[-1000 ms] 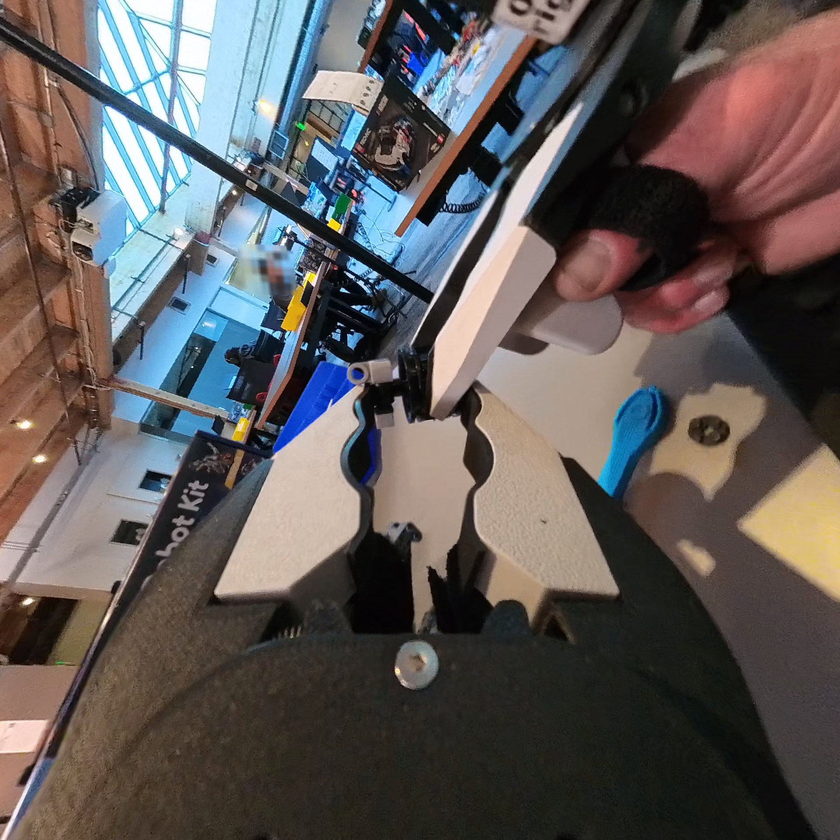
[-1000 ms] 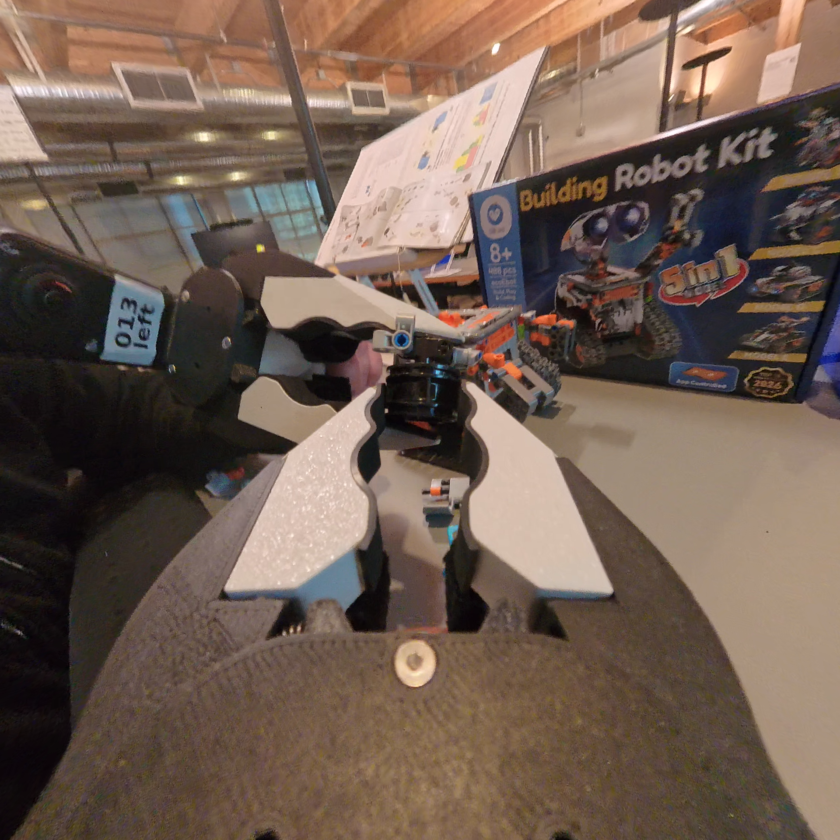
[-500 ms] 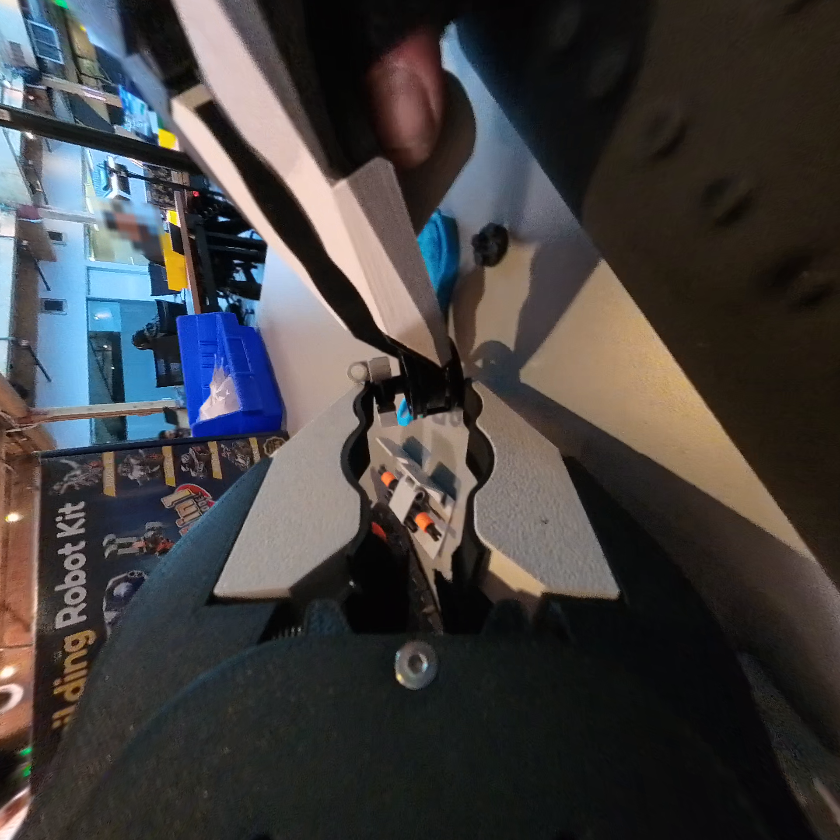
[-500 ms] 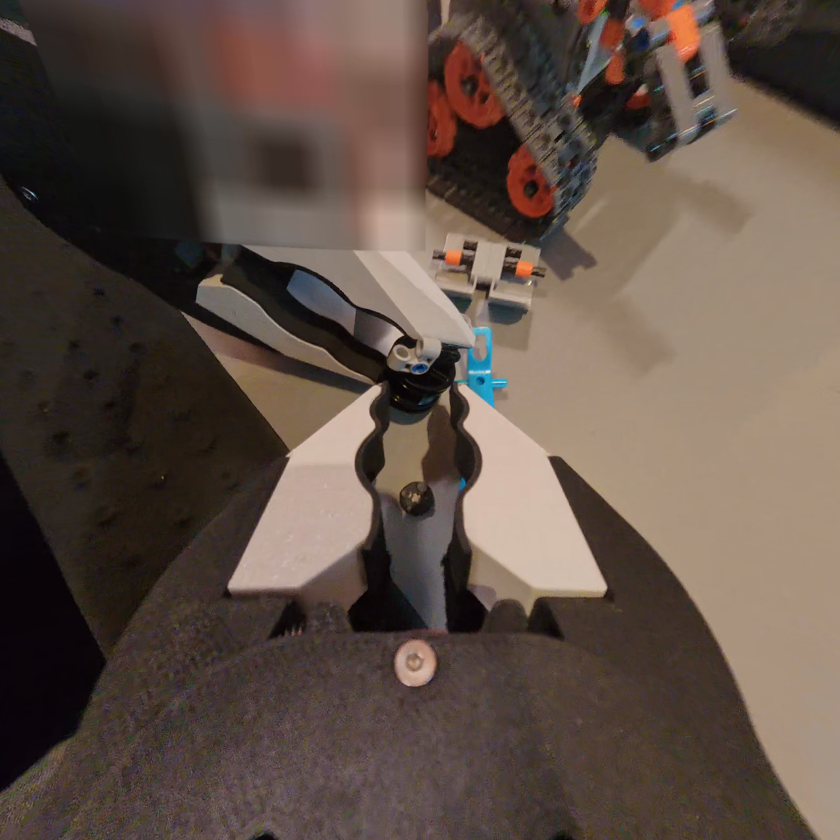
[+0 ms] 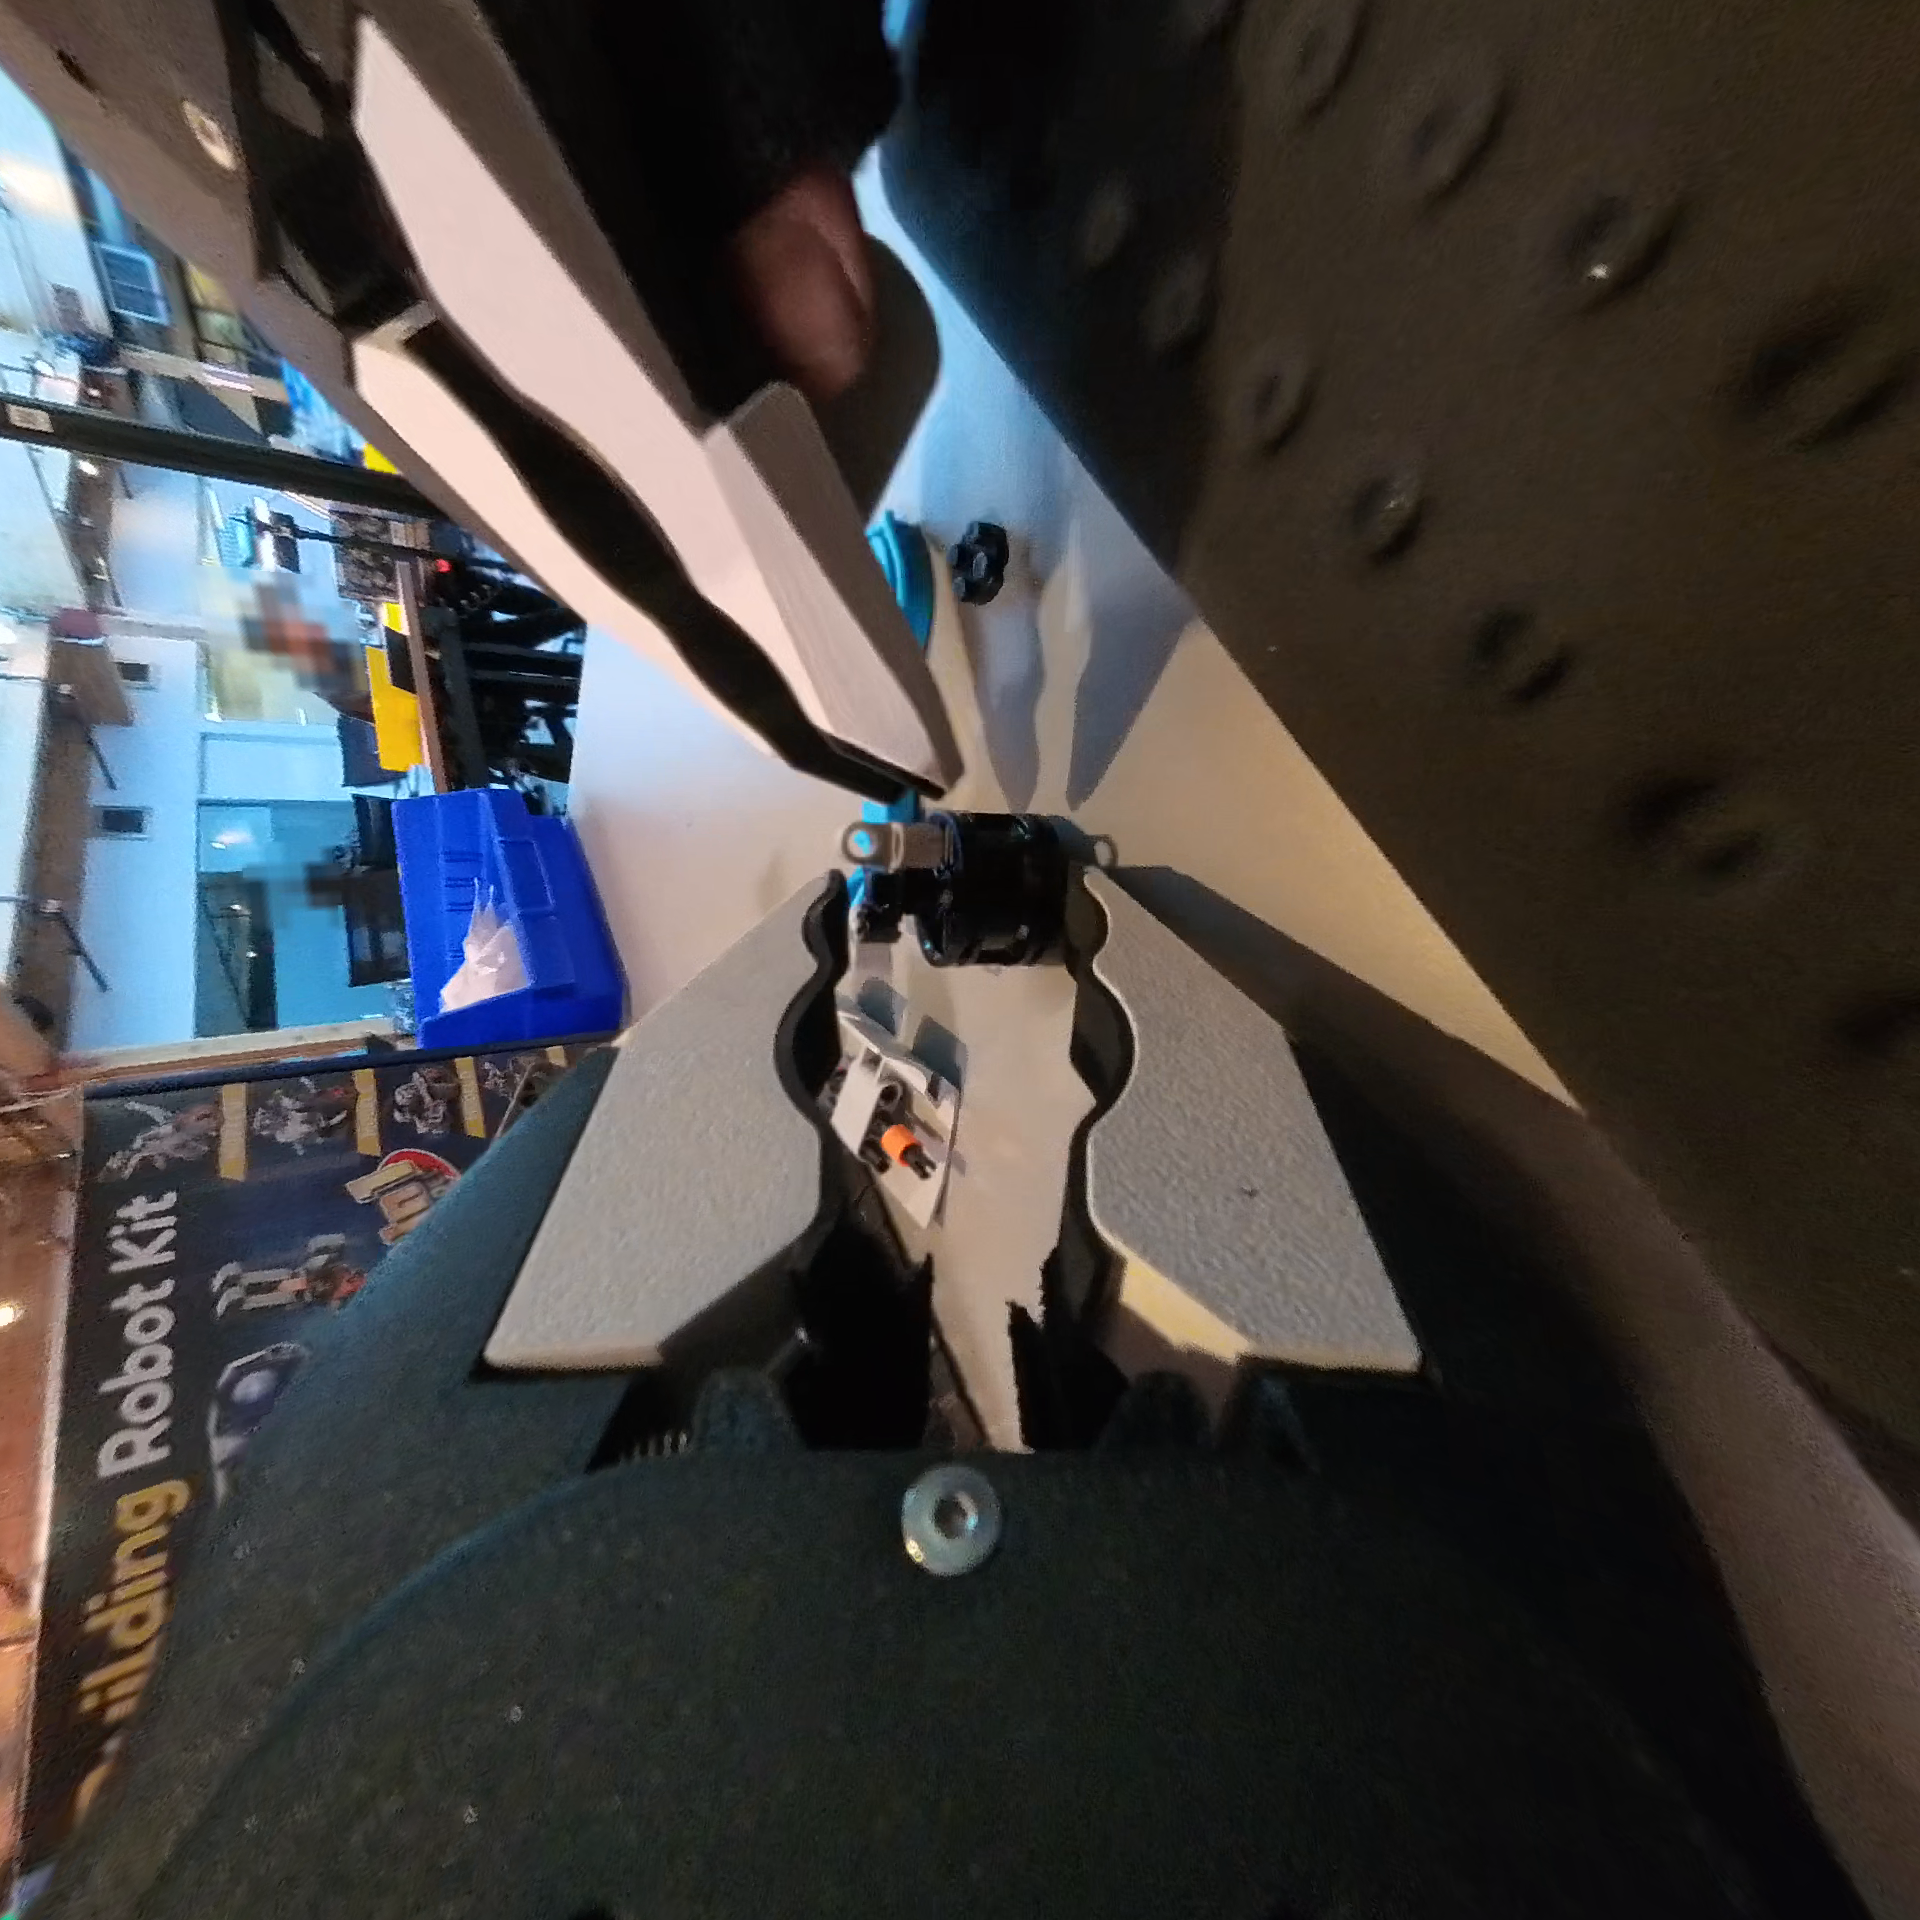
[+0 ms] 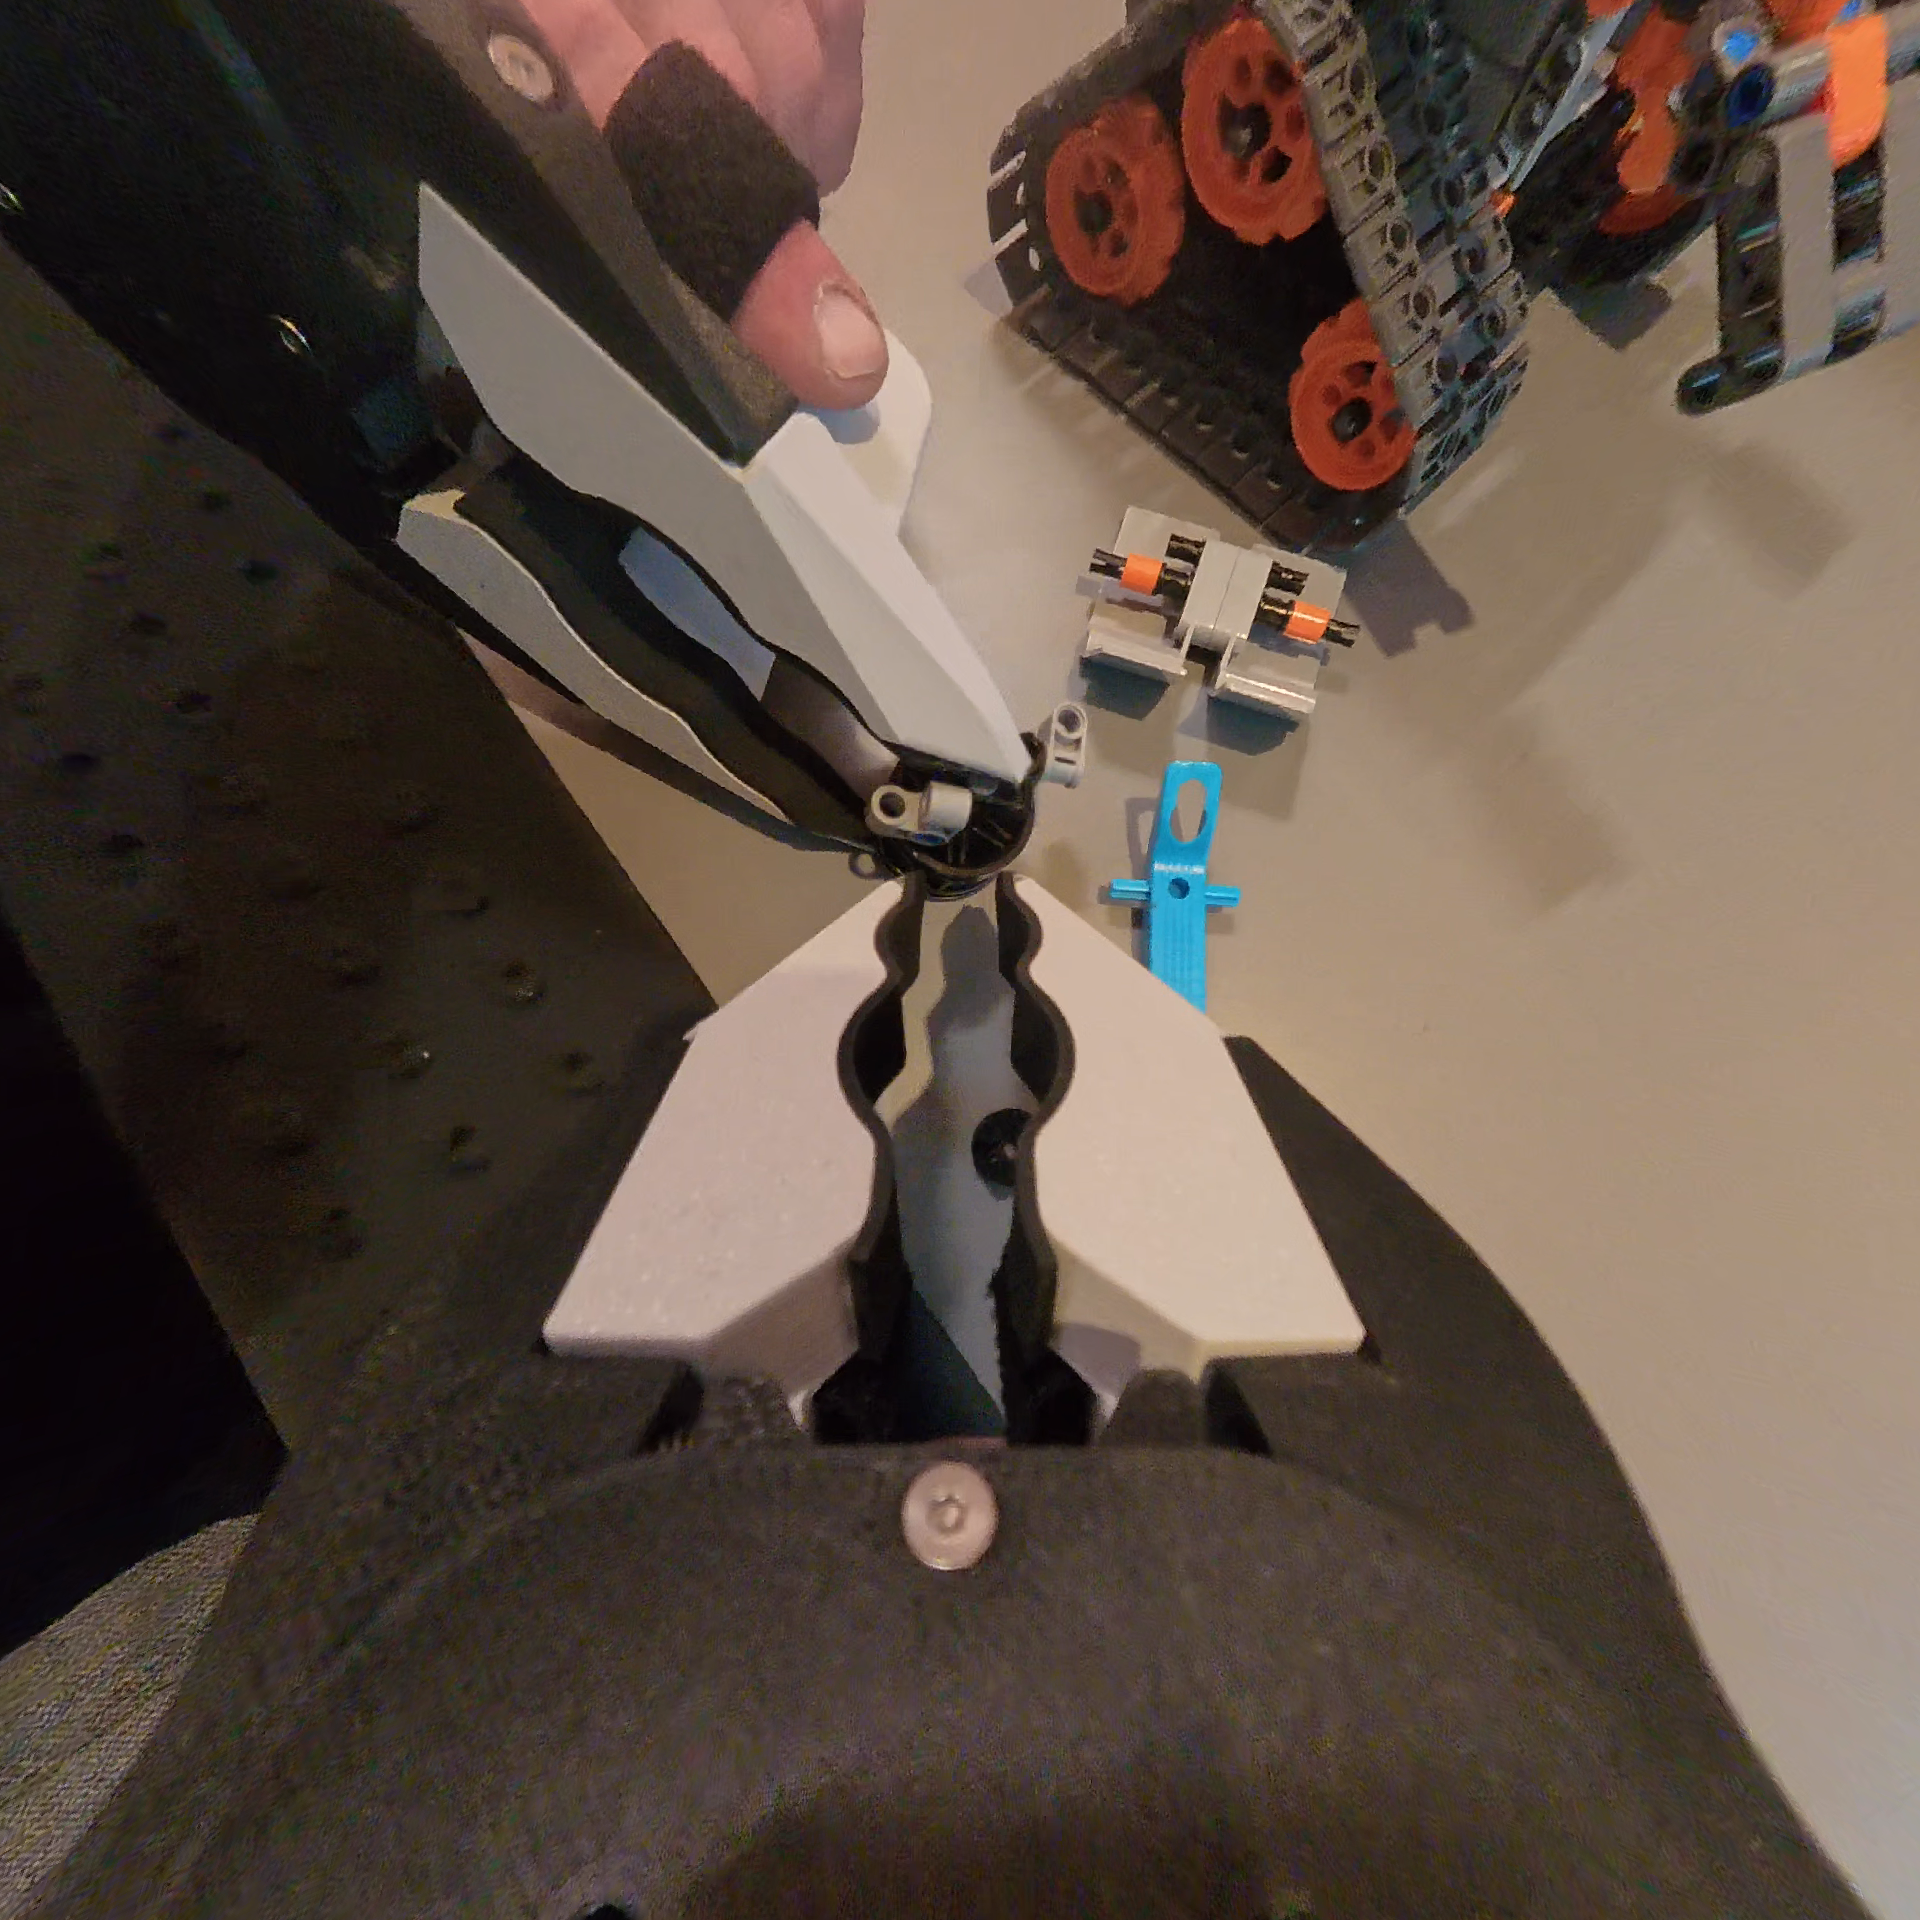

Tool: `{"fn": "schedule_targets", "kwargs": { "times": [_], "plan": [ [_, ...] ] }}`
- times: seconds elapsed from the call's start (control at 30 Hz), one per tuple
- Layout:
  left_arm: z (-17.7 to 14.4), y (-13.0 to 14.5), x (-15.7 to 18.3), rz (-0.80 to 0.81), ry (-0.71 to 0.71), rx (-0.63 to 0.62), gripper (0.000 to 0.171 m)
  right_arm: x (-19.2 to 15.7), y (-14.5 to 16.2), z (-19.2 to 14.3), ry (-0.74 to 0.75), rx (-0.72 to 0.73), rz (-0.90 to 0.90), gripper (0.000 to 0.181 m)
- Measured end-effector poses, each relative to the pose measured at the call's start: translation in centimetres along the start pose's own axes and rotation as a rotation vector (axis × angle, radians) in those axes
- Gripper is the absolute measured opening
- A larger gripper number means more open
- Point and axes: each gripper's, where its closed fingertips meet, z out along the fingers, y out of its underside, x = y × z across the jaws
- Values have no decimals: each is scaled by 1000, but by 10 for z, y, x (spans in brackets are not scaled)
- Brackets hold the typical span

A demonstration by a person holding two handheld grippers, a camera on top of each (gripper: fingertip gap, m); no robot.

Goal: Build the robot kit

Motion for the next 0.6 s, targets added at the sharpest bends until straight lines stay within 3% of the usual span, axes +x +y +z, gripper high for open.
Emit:
{"fn": "schedule_targets", "kwargs": {
  "times": [0.23, 0.4, 0.43, 0.6],
  "plan": [
    [-22, 8, 2, -85, 64, 42, 51, 0, -14, -15, -15, 60, 35, 9],
    [-34, 2, -12, -348, 190, 158, 30, -3, -23, -9, -25, 60, 8, 8],
    [-35, 1, -14, -377, 210, 177, 18, -3, -23, -8, -23, 47, -15, 7],
    [-26, -4, -16, -370, 225, 174, 3, 1, -23, 2, -54, -18, -92, 0]
  ]
}}
